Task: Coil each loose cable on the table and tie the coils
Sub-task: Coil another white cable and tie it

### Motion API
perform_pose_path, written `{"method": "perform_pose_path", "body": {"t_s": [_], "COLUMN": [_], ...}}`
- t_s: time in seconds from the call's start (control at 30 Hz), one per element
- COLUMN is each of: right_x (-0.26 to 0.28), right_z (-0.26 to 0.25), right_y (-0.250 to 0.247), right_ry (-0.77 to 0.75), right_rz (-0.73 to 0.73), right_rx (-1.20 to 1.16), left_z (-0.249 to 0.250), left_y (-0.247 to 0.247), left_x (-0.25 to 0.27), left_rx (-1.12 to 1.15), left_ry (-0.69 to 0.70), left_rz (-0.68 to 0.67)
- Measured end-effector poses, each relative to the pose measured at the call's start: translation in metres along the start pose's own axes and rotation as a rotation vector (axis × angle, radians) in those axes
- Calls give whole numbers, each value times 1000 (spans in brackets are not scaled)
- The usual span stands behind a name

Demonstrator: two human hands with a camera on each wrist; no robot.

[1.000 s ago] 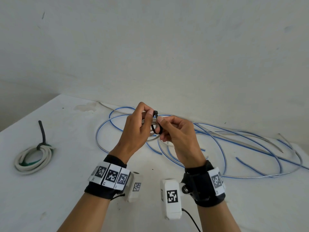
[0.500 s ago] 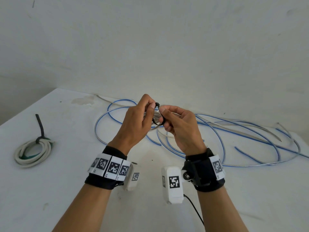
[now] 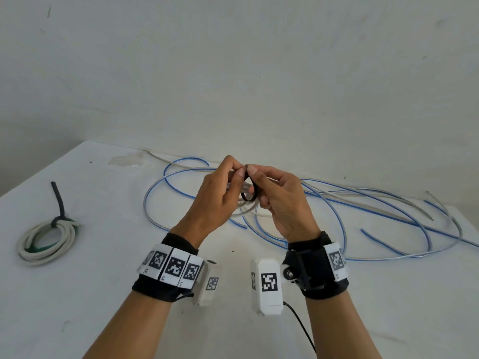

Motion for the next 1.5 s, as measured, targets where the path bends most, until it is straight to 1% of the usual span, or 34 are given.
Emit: {"method": "perform_pose_path", "body": {"t_s": [0.13,0.27,0.33,0.43,0.5,0.53,0.57,0.6,0.63,0.7,0.73,0.77,0.8,0.87,0.93,1.0,1.07,1.13,1.23,1.33,1.43,1.5], "right_x": [-1,-4,-8,-10,-8,-7,-7,-8,-10,-12,-10,-8,-8,-6,-5,-3,-1,-1,0,1,0,-2], "right_z": [-4,4,11,18,19,19,20,21,23,25,25,22,16,0,-10,-13,-16,-16,-17,-24,-24,-20], "right_y": [-7,-14,-26,-52,-60,-60,-59,-55,-47,-21,-8,-1,0,-8,-15,-20,-20,-22,-21,-13,-10,-16], "right_ry": [-55,-22,-1,-10,-29,-36,-31,-10,25,83,84,58,8,-122,-214,-245,-271,-288,-298,-329,-286,-251], "right_rz": [16,64,146,335,407,417,409,371,293,40,-67,-109,-90,38,131,175,212,248,242,169,106,122], "right_rx": [39,-6,-44,-35,-25,-32,-39,-48,-43,46,100,140,168,205,205,190,184,189,210,277,286,269], "left_z": [-6,-8,-3,2,-2,-4,-6,-8,-10,-14,-17,-18,-19,-19,-18,-15,-15,-21,-26,-26,-25,-23], "left_y": [3,11,22,44,50,50,49,46,42,33,29,27,26,25,25,26,24,23,20,22,24,26], "left_x": [0,1,3,8,8,7,6,6,5,5,5,5,4,5,6,6,6,8,9,8,8,7], "left_rx": [2,37,50,42,69,84,98,114,131,156,170,185,196,234,334,414,422,419,418,368,332,330], "left_ry": [-35,-74,-73,-80,-119,-140,-159,-180,-198,-228,-241,-252,-260,-280,-296,-292,-296,-330,-380,-366,-356,-355], "left_rz": [-20,-71,-128,-225,-228,-215,-201,-184,-164,-116,-92,-72,-59,-41,-15,23,88,131,149,105,76,63]}}
Point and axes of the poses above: each hand's wrist, its own x-axis away from the middle knuckle, its own y-axis out of the palm, z = x × y, the point moved 10 cm from there along -x, towards the middle knuckle, and after that the axes turned 9 degrees about x, right-handed, at the moved point
